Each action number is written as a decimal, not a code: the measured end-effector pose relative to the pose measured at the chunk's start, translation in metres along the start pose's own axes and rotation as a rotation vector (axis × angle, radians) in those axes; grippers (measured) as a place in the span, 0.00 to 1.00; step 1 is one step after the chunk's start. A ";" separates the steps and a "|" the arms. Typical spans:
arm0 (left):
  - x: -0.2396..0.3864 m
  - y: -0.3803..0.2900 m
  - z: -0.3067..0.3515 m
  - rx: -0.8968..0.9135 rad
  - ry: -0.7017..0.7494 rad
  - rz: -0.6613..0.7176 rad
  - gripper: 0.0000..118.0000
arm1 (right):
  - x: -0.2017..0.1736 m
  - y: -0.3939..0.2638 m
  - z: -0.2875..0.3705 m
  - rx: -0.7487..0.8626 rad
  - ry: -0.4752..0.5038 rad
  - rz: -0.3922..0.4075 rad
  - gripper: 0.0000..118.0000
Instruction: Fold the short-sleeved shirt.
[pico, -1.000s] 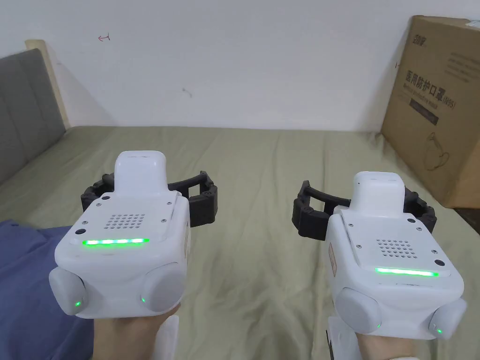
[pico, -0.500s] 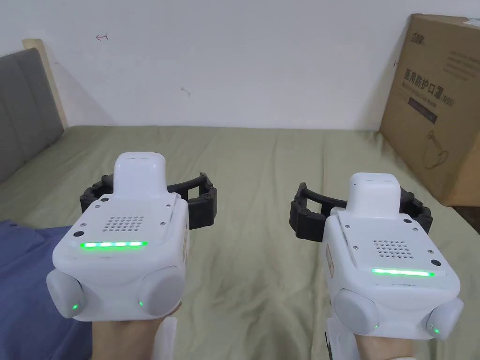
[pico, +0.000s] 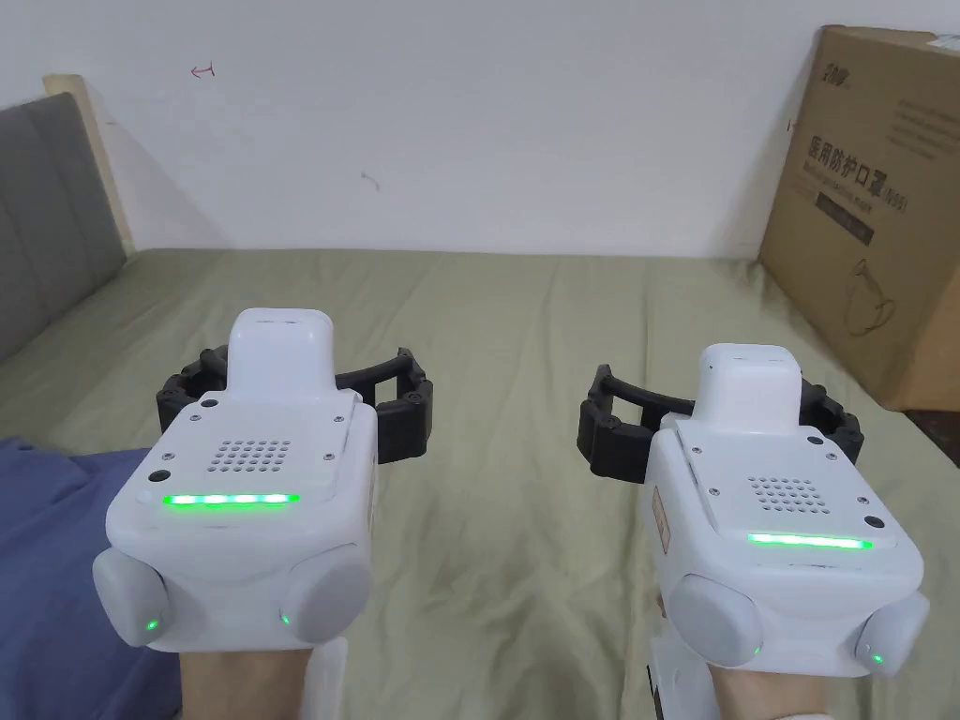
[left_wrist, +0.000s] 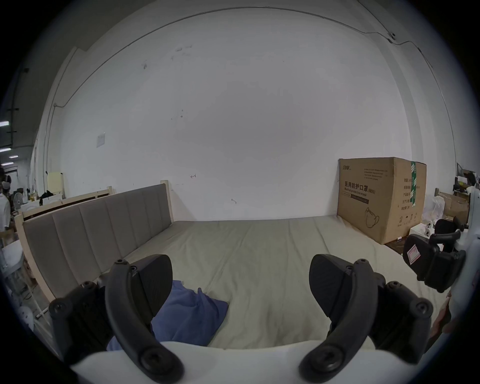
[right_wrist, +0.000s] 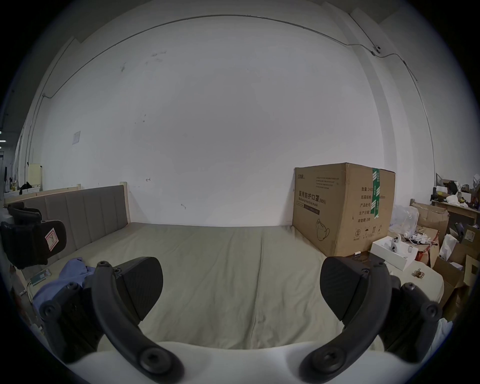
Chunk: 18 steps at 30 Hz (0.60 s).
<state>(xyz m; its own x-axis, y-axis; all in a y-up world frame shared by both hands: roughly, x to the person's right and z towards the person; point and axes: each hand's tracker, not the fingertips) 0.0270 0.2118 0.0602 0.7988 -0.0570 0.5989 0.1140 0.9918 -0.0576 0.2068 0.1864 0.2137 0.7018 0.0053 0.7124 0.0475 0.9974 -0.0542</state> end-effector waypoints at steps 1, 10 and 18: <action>0.000 0.000 0.000 0.002 -0.003 0.007 0.92 | 0.000 0.000 0.000 0.002 -0.001 0.002 1.00; -0.001 0.000 0.000 0.008 0.002 0.008 0.92 | 0.000 0.000 -0.001 0.007 -0.002 0.010 1.00; 0.000 0.000 -0.001 0.012 -0.001 0.011 0.92 | -0.001 0.001 0.000 0.012 -0.007 0.018 1.00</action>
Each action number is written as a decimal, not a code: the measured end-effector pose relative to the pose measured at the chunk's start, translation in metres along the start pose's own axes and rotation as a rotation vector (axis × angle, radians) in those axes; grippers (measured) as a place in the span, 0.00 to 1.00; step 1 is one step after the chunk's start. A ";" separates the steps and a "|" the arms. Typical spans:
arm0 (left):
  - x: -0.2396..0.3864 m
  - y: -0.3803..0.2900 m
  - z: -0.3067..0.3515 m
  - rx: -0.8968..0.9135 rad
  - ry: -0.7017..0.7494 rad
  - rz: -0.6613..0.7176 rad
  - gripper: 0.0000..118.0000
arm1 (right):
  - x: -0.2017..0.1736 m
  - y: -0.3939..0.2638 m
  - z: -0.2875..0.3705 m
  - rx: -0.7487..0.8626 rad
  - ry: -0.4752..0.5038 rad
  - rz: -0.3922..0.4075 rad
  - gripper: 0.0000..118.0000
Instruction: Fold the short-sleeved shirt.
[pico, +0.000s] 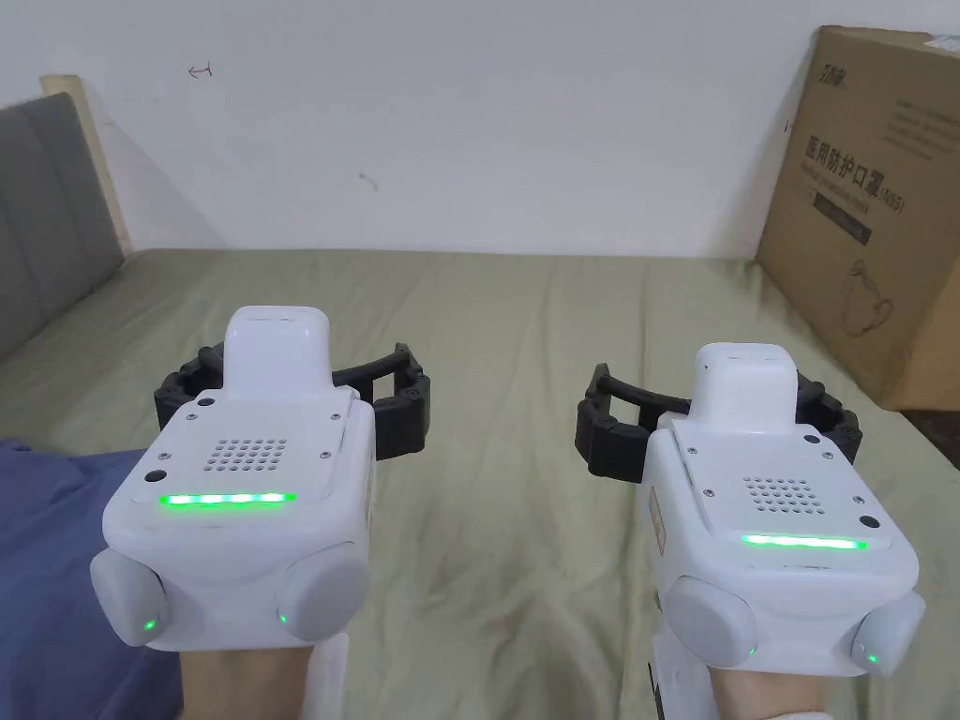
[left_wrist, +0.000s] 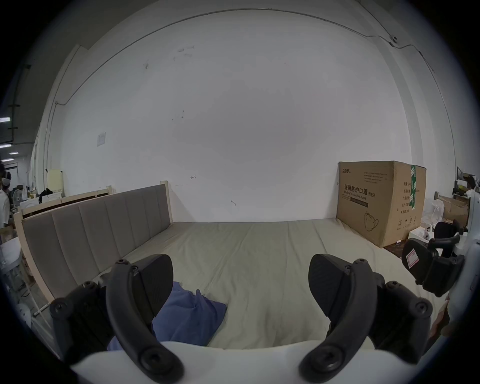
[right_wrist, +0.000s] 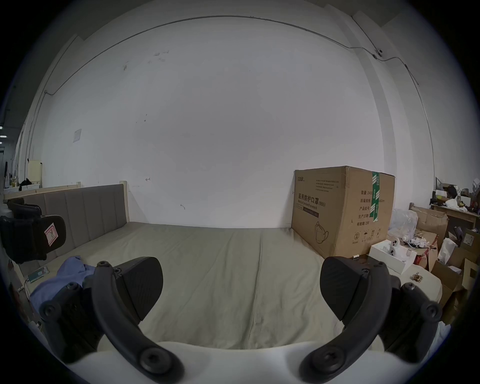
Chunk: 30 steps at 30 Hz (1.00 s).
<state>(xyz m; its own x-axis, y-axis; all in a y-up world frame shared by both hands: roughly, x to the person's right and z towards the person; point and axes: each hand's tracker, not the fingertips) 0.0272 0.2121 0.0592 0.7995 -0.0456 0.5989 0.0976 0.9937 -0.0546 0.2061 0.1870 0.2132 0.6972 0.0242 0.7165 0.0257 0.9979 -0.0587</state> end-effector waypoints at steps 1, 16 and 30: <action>0.000 0.000 0.000 -0.002 0.001 0.000 0.92 | 0.000 0.000 0.000 0.004 -0.001 0.000 1.00; 0.003 0.000 0.000 -0.001 0.005 -0.016 0.92 | 0.002 -0.001 0.003 0.009 0.001 -0.017 1.00; 0.005 0.000 0.001 0.002 0.000 -0.035 0.92 | 0.000 0.001 0.006 0.027 -0.004 0.007 1.00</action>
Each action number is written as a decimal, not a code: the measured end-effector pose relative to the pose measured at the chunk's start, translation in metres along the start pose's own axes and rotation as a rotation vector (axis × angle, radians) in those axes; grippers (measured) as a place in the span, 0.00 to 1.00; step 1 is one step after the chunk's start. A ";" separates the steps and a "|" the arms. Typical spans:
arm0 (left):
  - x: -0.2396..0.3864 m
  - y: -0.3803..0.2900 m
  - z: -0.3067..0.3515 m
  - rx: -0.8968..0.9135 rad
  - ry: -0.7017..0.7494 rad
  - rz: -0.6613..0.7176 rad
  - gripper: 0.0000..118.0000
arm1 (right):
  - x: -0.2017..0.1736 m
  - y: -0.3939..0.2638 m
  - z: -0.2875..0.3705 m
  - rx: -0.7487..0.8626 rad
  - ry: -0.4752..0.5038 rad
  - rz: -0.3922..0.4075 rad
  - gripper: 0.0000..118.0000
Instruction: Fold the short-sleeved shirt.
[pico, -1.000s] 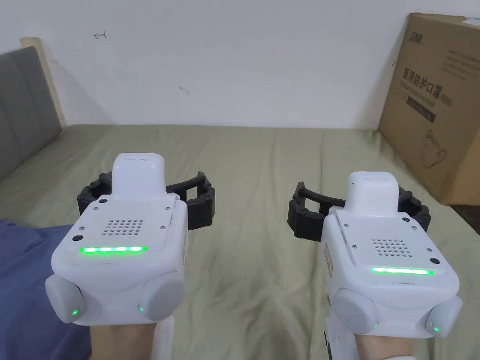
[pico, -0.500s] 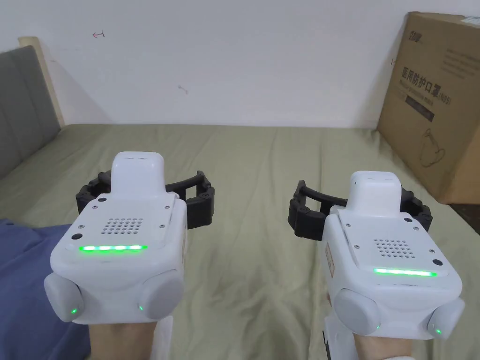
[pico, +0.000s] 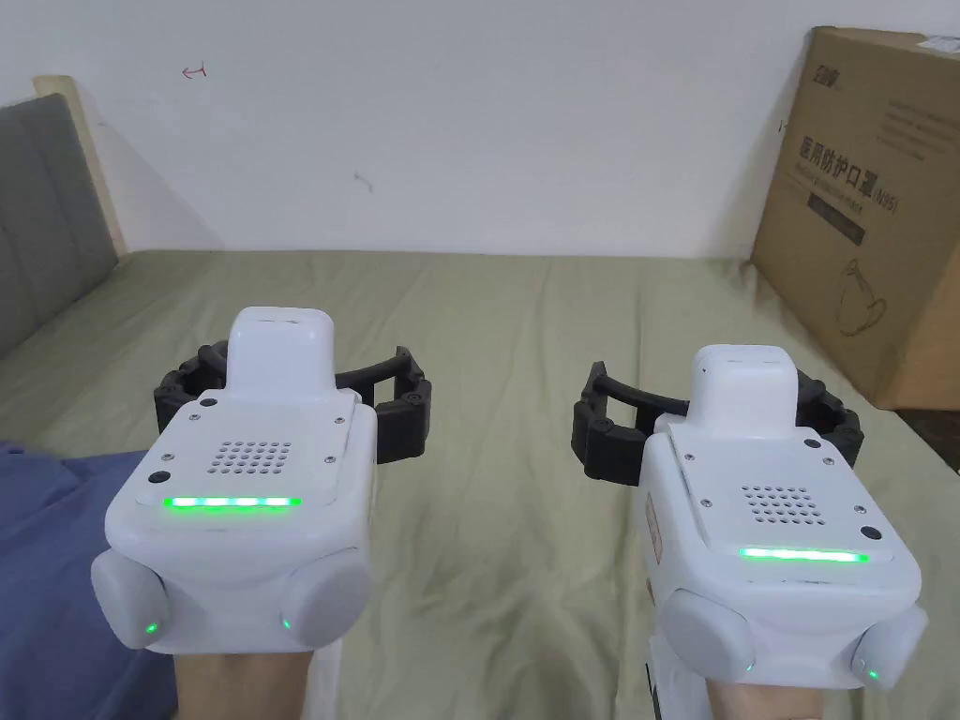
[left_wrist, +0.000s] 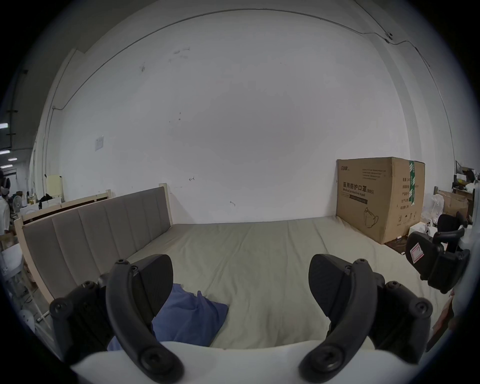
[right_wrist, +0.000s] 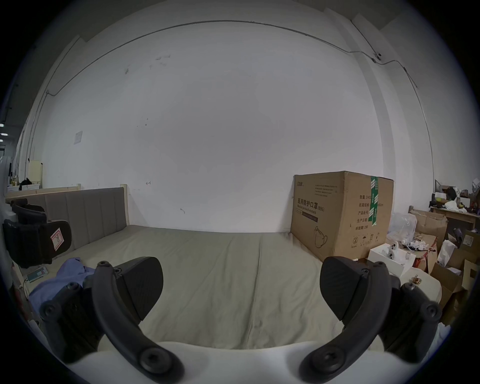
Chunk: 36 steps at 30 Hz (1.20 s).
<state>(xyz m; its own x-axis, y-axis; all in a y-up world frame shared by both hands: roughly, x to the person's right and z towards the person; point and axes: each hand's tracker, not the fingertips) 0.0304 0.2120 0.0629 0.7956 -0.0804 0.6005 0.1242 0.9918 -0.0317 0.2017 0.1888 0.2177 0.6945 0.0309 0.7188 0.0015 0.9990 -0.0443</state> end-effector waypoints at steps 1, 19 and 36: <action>0.001 0.000 0.000 0.001 0.002 -0.011 0.92 | 0.000 0.000 0.000 0.006 0.005 0.000 0.99; 0.004 -0.004 0.004 0.032 -0.014 -0.008 0.00 | 0.002 -0.003 -0.002 -0.032 0.010 -0.026 0.00; -0.031 0.006 0.009 -0.006 0.046 0.045 0.00 | -0.027 0.010 -0.016 -0.066 0.117 -0.055 0.00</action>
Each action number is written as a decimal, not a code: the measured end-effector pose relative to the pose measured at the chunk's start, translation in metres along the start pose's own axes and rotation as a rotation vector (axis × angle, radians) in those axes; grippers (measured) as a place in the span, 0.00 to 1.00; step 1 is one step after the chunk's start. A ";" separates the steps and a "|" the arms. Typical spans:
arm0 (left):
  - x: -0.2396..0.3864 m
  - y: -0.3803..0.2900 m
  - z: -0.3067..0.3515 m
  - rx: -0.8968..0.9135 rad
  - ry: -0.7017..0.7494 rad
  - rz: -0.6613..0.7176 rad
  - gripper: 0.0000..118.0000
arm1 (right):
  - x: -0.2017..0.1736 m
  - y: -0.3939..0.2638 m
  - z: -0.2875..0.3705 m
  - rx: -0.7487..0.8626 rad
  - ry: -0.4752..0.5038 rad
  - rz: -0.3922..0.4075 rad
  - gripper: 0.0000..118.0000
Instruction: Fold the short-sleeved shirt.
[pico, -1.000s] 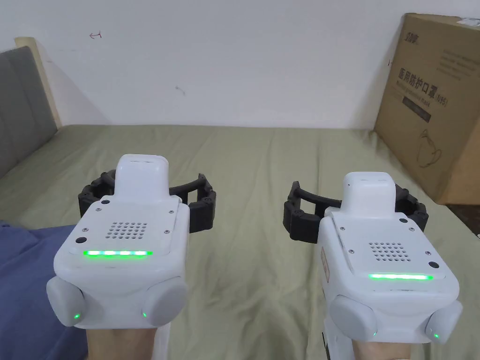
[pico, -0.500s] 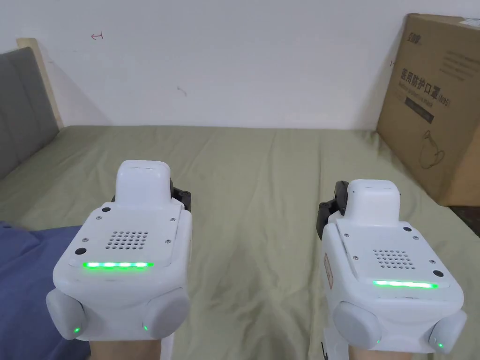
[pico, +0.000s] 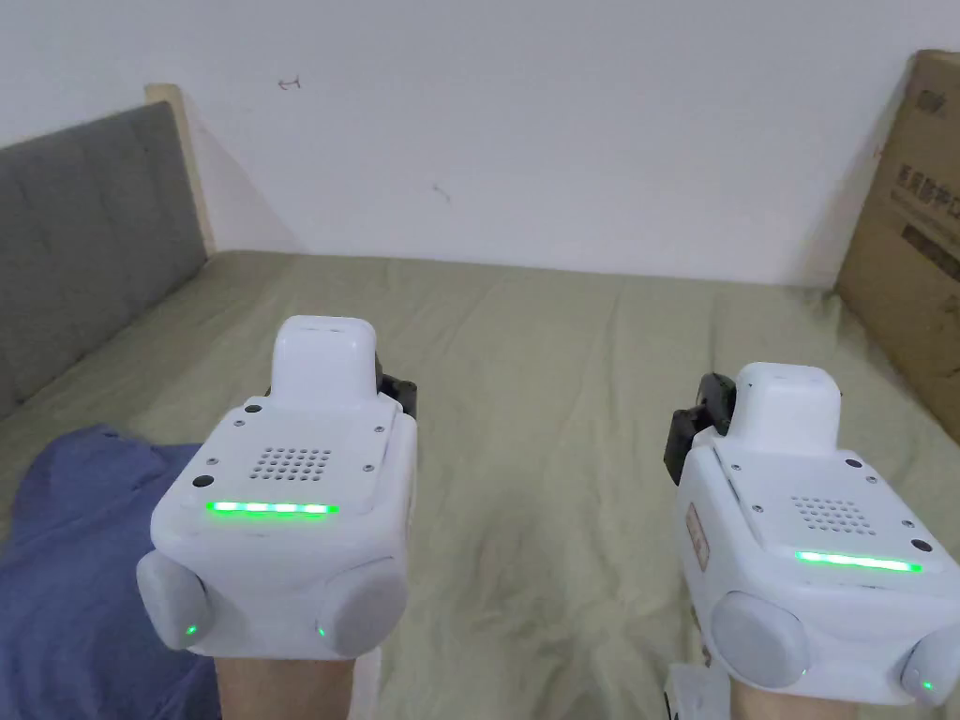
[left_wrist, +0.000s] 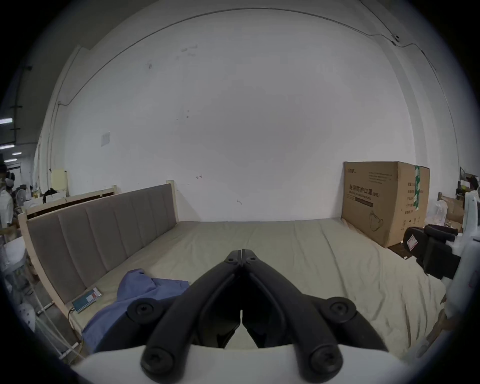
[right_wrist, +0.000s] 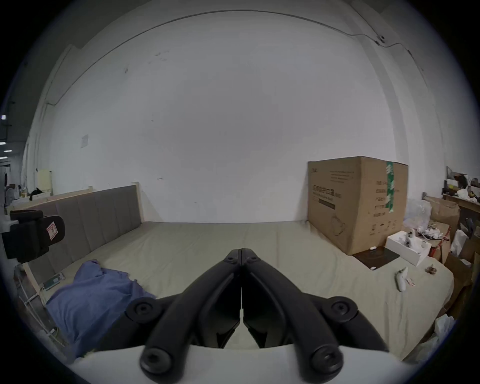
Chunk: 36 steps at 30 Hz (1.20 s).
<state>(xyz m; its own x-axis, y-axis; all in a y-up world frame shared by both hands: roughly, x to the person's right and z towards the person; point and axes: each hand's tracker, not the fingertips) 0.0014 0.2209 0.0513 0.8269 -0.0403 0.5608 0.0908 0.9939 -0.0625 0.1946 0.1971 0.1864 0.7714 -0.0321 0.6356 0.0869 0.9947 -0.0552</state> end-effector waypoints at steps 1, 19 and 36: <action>-0.008 0.002 0.003 0.000 0.021 0.002 0.00 | -0.010 0.002 -0.003 -0.005 0.029 0.011 0.00; -0.162 -0.004 0.066 -0.108 0.416 0.031 0.00 | -0.182 -0.001 -0.011 -0.108 0.529 0.015 0.00; -0.182 -0.138 -0.109 -0.718 0.246 0.153 0.45 | -0.135 -0.048 -0.053 -0.272 0.387 0.029 0.00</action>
<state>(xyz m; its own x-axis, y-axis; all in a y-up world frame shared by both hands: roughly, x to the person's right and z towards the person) -0.1008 0.0802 -0.1318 0.9511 -0.0135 0.3086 0.2341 0.6834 -0.6915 0.1203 0.1488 0.0623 0.9498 -0.0903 0.2996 0.1840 0.9356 -0.3012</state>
